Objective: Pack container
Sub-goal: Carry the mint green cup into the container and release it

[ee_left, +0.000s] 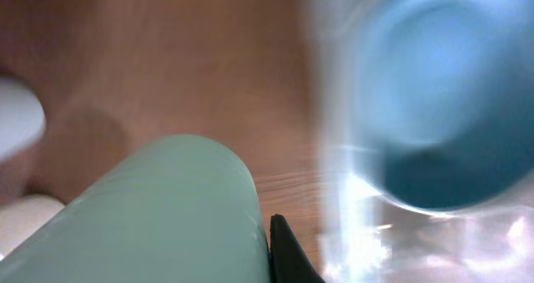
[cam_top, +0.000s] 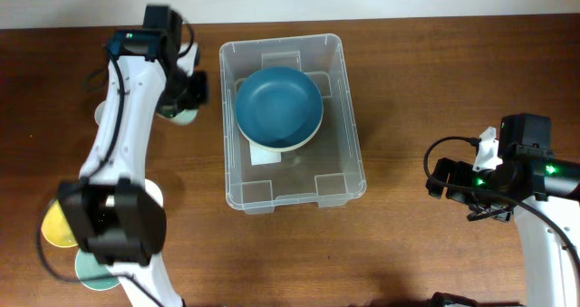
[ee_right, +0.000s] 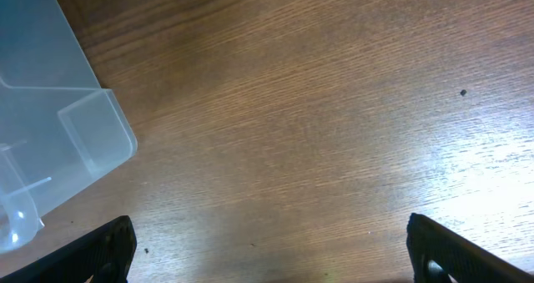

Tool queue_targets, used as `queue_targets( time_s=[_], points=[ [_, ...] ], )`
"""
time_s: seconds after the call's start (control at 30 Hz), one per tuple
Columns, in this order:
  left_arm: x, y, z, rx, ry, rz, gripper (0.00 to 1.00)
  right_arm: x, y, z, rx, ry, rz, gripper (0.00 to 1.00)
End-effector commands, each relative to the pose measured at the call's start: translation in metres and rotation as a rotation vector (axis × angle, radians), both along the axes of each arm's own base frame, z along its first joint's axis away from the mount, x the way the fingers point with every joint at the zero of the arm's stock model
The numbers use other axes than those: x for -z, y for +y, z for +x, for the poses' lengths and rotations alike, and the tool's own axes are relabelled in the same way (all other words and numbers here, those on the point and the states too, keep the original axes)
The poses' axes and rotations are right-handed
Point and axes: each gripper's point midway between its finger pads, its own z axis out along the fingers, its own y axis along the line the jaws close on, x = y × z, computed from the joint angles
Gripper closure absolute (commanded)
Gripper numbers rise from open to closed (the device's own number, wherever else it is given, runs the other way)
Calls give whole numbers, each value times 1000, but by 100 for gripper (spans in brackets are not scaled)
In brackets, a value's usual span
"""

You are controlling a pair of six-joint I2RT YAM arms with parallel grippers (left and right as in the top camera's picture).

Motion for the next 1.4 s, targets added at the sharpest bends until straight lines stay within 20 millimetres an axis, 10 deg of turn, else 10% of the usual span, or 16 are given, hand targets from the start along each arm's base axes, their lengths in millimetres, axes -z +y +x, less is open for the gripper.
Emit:
queue_targets(
  time_s=[0.0,0.27,0.47,1.0,1.37],
  points=[
    [-79,-59,-19,138,-195,-43,99,0,2,0,-11,-4,0,1],
    [-72,-194,-82,470,-161,-78,99,0,2,0,-11,-3,0,1],
    [-33,-239,-106,317,-15,-119,99,0,2,0,-11,-3,1,1],
    [91,-278,-112,94,274,-75,99,0,2,-1,-11,-1,1,1],
    [112,-295,-114,67,285,-84,99,0,2,-1,-11,-1,1,1]
  ],
)
